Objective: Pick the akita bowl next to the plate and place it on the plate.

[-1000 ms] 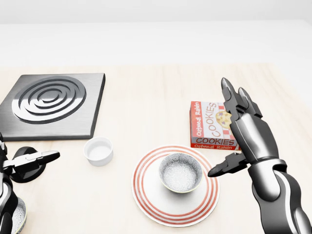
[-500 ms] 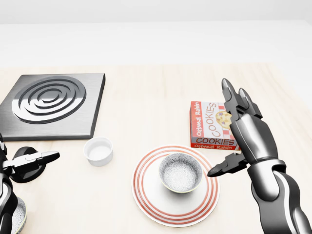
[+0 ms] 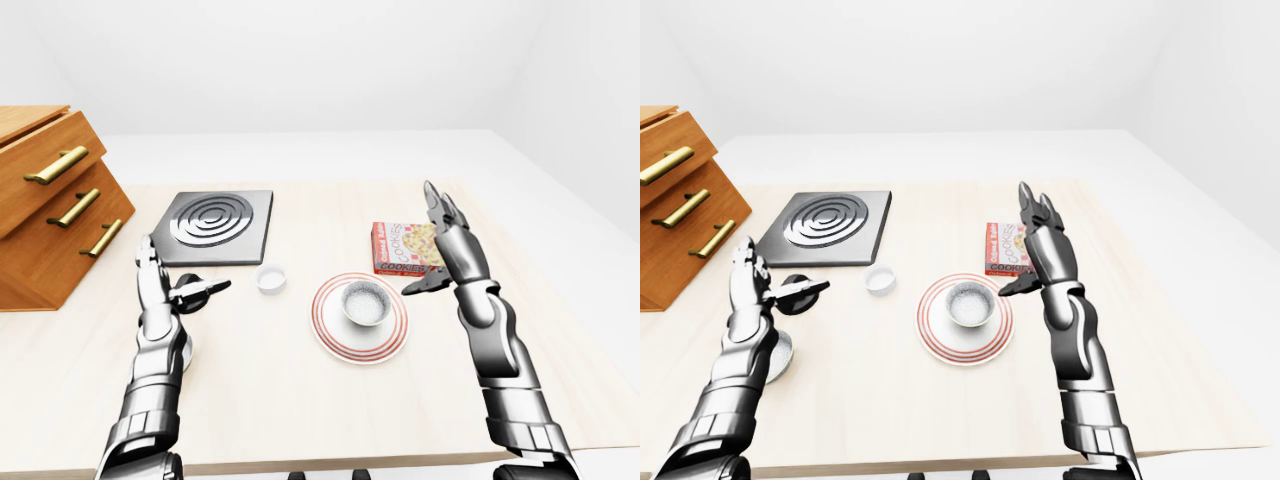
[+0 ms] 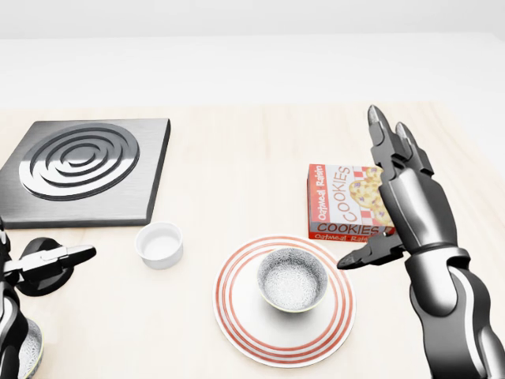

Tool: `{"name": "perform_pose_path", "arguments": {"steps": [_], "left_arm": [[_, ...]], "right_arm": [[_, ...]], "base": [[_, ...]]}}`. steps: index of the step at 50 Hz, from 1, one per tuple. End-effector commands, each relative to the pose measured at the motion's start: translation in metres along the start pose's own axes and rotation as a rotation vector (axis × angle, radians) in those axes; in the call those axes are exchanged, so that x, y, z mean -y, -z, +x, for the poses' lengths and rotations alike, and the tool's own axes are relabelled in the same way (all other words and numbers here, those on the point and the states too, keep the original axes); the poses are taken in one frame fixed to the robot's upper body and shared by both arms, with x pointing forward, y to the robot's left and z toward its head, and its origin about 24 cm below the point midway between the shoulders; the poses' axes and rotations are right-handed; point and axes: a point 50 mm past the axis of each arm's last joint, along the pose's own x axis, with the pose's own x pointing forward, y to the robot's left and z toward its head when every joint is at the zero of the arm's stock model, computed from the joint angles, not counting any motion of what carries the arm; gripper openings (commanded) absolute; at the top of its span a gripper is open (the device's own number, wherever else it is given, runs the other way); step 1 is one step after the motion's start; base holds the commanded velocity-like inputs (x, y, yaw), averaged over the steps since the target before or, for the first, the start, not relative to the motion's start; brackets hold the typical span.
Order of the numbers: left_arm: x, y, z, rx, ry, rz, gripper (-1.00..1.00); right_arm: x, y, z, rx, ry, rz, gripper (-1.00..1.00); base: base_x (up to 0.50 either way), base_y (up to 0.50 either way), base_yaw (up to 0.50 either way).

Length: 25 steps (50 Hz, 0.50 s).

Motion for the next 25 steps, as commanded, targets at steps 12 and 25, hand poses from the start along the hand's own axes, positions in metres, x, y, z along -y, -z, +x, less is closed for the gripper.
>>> {"name": "perform_pose_path", "arguments": {"steps": [12,25], "left_arm": [[0.0,-0.056,-0.014,0.267,0.017,-0.069,1.0],[-0.003,-0.085,-0.023,0.35,0.02,-0.11,1.0]], "right_arm": [[0.035,-0.031,0.004,0.139,0.105,0.003,1.0],[0.052,-0.049,0.006,0.218,0.144,-0.018,1.0]], "base": [[0.0,0.0,0.0],[0.0,0.0,0.0]]}}
